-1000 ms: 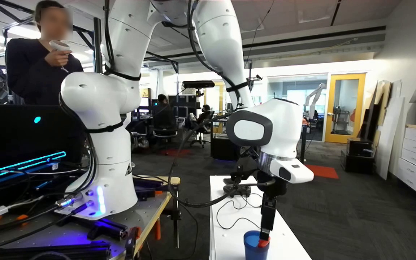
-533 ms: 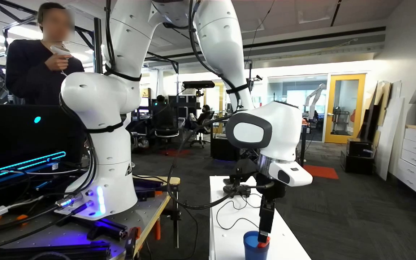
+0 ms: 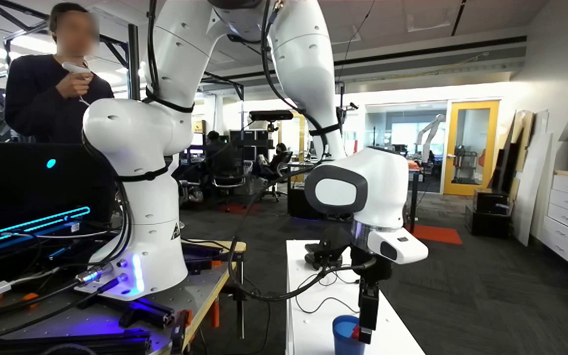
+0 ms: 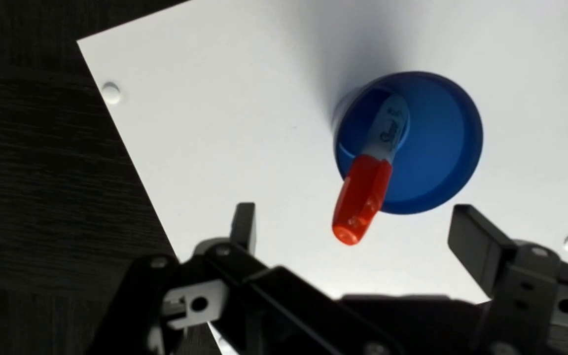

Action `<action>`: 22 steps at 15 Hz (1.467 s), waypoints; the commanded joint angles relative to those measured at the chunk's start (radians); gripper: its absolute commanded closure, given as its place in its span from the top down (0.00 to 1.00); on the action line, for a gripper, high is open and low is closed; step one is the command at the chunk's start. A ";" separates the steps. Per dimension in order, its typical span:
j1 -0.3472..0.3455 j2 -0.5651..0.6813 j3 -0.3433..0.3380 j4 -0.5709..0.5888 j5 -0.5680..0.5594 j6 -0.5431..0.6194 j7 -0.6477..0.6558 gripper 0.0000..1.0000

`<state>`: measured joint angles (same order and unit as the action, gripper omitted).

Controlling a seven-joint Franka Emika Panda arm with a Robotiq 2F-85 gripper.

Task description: Pick up the pen from the blue cup and put it on the table.

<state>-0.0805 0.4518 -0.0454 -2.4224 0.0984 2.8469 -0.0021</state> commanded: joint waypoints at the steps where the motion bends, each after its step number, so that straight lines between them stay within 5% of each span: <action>1: -0.041 0.012 0.018 -0.001 0.000 0.056 -0.039 1.00; 16: -0.180 0.076 0.147 0.033 0.100 0.052 -0.109 1.00; 17: -0.177 0.081 0.146 0.035 0.099 0.055 -0.106 0.75; 22: -0.178 0.085 0.149 0.038 0.097 0.062 -0.104 0.49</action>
<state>-0.2309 0.5317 0.0810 -2.3874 0.1765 2.8878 -0.0784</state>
